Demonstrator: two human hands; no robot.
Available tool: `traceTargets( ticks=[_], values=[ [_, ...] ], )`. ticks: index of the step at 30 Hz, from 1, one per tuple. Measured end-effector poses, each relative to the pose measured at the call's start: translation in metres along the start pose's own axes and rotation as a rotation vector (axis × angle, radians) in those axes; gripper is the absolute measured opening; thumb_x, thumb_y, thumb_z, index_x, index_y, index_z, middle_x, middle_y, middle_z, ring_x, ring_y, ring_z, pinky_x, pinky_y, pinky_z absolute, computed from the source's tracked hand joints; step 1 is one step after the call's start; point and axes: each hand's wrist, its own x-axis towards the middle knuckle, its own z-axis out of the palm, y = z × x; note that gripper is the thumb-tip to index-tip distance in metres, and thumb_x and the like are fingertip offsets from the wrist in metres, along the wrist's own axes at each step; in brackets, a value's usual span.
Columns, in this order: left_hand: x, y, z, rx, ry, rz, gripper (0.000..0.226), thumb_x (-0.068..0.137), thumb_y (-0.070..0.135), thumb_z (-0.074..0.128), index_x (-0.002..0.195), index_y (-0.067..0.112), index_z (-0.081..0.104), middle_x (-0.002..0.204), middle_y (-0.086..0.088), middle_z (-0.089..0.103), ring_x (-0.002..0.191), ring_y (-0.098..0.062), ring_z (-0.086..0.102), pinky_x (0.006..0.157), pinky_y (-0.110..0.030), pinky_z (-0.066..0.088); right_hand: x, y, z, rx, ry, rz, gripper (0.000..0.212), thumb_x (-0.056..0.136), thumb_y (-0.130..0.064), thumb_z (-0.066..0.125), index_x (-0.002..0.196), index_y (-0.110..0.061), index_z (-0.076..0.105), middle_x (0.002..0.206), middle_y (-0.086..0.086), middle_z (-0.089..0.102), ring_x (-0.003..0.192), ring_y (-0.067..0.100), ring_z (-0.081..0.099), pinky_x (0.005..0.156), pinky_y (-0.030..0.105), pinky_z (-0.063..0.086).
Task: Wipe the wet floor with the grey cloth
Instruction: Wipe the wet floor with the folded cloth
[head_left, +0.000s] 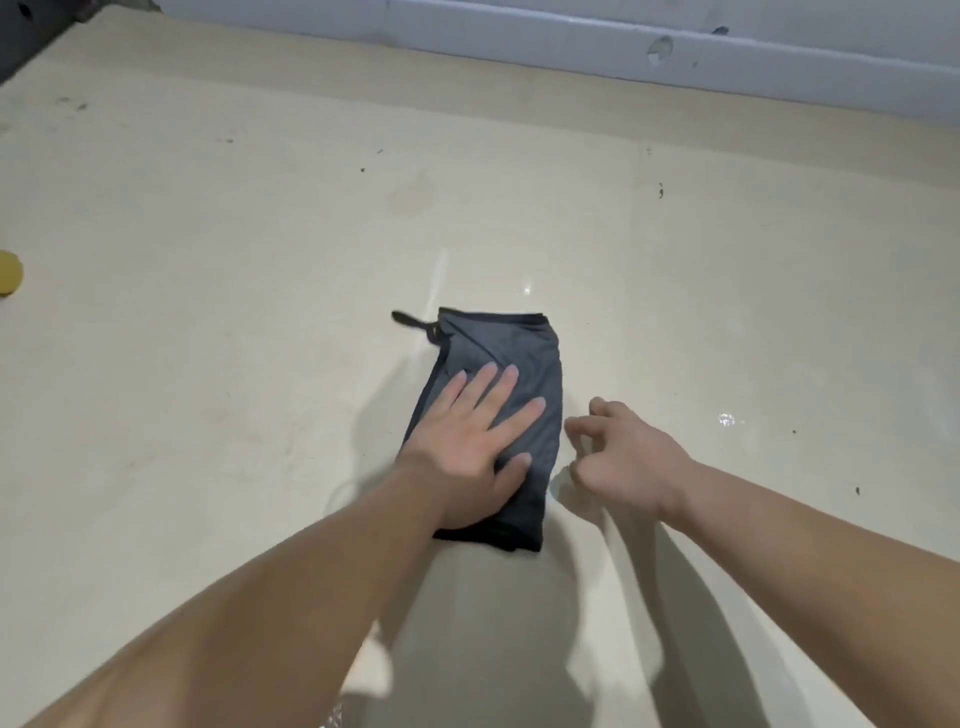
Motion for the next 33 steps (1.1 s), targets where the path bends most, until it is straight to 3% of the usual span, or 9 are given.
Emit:
traceTargets(
  ticks=[3,5,9,12,14,21,24,28,33],
  values=[
    [0.000,0.024,0.008,0.035,-0.006,-0.218,0.066,0.100,0.053,0.018,0.163,0.036,0.011,0.172,-0.004,-0.006,0.158,-0.027,-0.012,0.126,-0.051,-0.004,-0.003,0.010,-0.001,0.195,0.036,-0.019,0.012,0.078,-0.005,0.052,0.084,-0.004,0.043,0.081,-0.004,0.044,0.073,0.023,0.043,0.070,0.038,0.038],
    [-0.012,0.041,0.012,0.025,0.028,-0.284,0.066,0.100,0.052,0.023,0.163,0.033,0.016,0.172,-0.006,0.000,0.158,-0.030,-0.007,0.126,-0.053,-0.001,-0.005,0.014,0.001,0.248,0.120,-0.010,0.003,0.082,-0.007,0.053,0.085,-0.007,0.052,0.078,-0.006,0.053,0.072,0.022,0.049,0.069,0.035,0.039],
    [-0.050,0.039,0.012,0.001,0.004,-0.158,0.065,0.103,0.054,0.024,0.163,0.033,0.012,0.173,-0.004,-0.004,0.157,-0.028,-0.012,0.126,-0.052,-0.004,-0.005,-0.007,0.018,-0.025,0.281,-0.105,0.016,0.096,-0.021,0.052,0.105,-0.017,0.065,0.107,-0.005,0.058,0.100,0.015,0.057,0.082,0.033,0.045],
    [-0.076,-0.003,0.012,-0.034,0.117,-0.048,0.060,0.102,0.053,0.036,0.160,0.036,0.028,0.172,0.002,0.010,0.159,-0.022,0.001,0.128,-0.049,0.006,0.000,-0.045,0.033,-0.077,0.247,-0.184,0.032,0.096,-0.014,0.051,0.125,-0.017,0.063,0.130,-0.004,0.053,0.122,0.020,0.053,0.096,0.035,0.046],
    [-0.092,-0.042,0.011,-0.091,0.177,-0.075,0.058,0.100,0.049,0.045,0.156,0.036,0.038,0.170,0.002,0.020,0.158,-0.022,0.011,0.128,-0.047,0.011,0.007,-0.075,0.045,-0.093,0.199,-0.243,0.034,0.097,-0.015,0.048,0.127,-0.021,0.061,0.131,-0.005,0.052,0.124,0.019,0.053,0.099,0.037,0.046],
    [-0.156,-0.134,0.000,-0.048,0.075,-0.833,0.069,0.097,0.060,0.011,0.162,0.040,0.000,0.172,0.001,-0.013,0.157,-0.019,-0.017,0.126,-0.046,-0.010,0.025,-0.166,0.089,-0.225,0.031,-0.377,0.019,0.099,-0.027,0.041,0.104,-0.022,0.059,0.102,-0.005,0.054,0.099,0.018,0.056,0.089,0.044,0.052],
    [-0.184,-0.119,0.009,-0.059,0.123,-0.958,0.067,0.100,0.057,0.009,0.163,0.035,0.001,0.172,-0.005,-0.008,0.158,-0.025,-0.012,0.127,-0.049,-0.004,0.023,-0.190,0.100,-0.303,-0.067,-0.380,0.018,0.093,-0.024,0.043,0.103,-0.025,0.059,0.107,-0.006,0.057,0.103,0.019,0.055,0.088,0.042,0.053],
    [-0.213,-0.069,0.020,-0.050,0.147,-0.854,0.065,0.104,0.051,0.021,0.163,0.023,0.018,0.171,-0.014,0.010,0.158,-0.035,0.002,0.125,-0.056,0.010,0.018,-0.213,0.105,-0.405,-0.091,-0.306,0.025,0.082,-0.023,0.045,0.100,-0.030,0.061,0.101,-0.006,0.058,0.095,0.021,0.059,0.083,0.038,0.055],
    [-0.235,-0.066,0.023,-0.054,0.166,-0.471,0.063,0.102,0.052,0.042,0.159,0.026,0.035,0.169,-0.006,0.022,0.157,-0.031,0.012,0.121,-0.056,0.026,0.020,-0.225,0.099,-0.480,-0.009,-0.316,0.029,0.093,-0.028,0.041,0.118,-0.026,0.056,0.115,0.001,0.051,0.105,0.027,0.057,0.082,0.038,0.053]
  ],
)
